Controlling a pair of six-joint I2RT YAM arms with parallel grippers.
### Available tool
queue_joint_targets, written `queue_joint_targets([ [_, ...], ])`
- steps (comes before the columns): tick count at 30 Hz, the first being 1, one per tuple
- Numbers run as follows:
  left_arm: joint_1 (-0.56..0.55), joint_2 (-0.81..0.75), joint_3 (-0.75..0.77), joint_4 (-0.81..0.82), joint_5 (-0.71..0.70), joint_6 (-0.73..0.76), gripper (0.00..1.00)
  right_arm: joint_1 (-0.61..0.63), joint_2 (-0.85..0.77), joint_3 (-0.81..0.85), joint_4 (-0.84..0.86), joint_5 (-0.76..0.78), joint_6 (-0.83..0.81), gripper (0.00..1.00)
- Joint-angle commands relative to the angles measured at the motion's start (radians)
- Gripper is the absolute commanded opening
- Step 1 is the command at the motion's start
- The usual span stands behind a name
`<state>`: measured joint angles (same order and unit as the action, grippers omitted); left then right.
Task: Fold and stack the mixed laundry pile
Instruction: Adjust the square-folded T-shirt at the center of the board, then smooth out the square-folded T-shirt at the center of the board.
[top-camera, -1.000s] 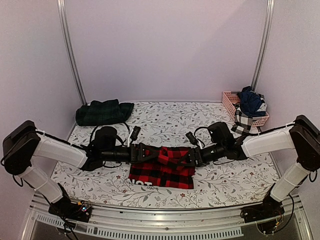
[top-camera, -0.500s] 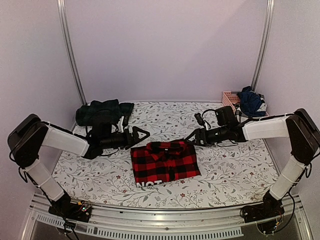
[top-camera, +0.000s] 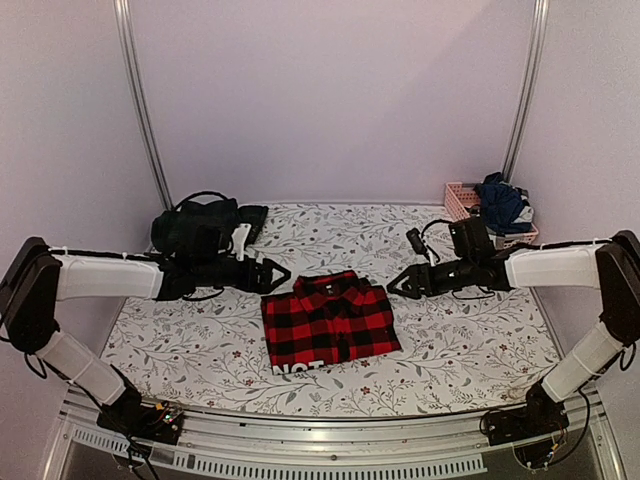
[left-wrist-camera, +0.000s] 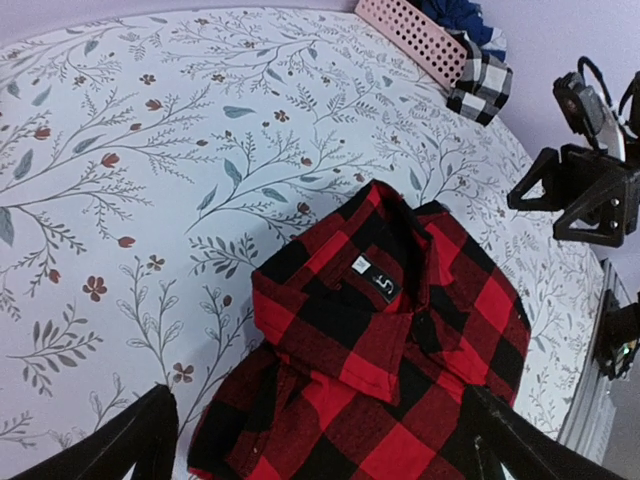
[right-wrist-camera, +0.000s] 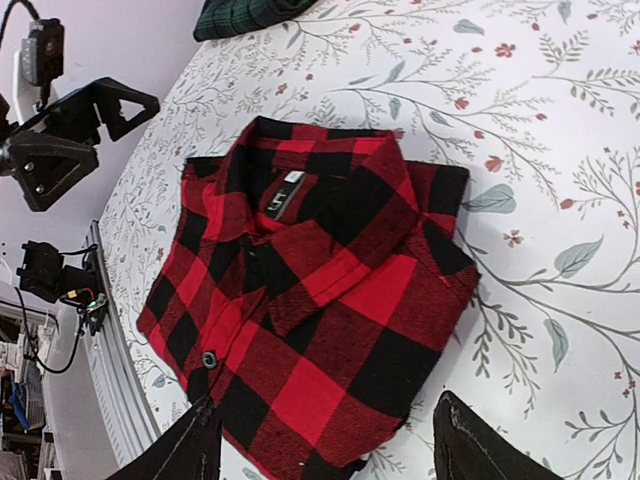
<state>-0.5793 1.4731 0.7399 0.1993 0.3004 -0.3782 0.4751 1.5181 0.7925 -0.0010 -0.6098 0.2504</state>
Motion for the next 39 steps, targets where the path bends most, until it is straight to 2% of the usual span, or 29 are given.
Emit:
queue_joint_targets([
  [1,0.012,0.063,0.065,-0.167,-0.033,0.139,0.94,-0.052,0.118,0.025,-0.015,0.039,-0.023,0.69],
  [11,0.022,0.232,0.129,-0.177,0.001,0.103,0.56,-0.103,0.313,0.153,0.017,0.043,0.007,0.63],
  [13,0.024,0.248,0.146,-0.182,0.009,0.097,0.52,-0.112,0.348,0.176,0.028,0.024,0.015,0.62],
  [19,0.025,0.257,0.166,-0.196,-0.012,0.076,0.50,-0.113,0.441,0.234,0.066,-0.071,0.037,0.59],
  [23,0.024,0.241,0.157,-0.196,0.005,0.064,0.34,-0.113,0.467,0.267,0.079,-0.107,0.048,0.56],
  [26,0.028,0.241,0.156,-0.235,-0.007,0.052,0.33,-0.111,0.486,0.291,0.074,-0.121,0.049,0.54],
  [29,0.039,0.244,0.154,-0.263,-0.060,0.032,0.40,-0.110,0.507,0.311,0.058,-0.118,0.043,0.54],
  [32,0.050,0.243,0.145,-0.265,-0.055,0.017,0.41,-0.107,0.527,0.322,0.052,-0.120,0.043,0.53],
  [39,0.049,0.221,0.099,-0.187,0.048,0.004,0.26,-0.082,0.540,0.320,0.066,-0.143,0.040,0.44],
])
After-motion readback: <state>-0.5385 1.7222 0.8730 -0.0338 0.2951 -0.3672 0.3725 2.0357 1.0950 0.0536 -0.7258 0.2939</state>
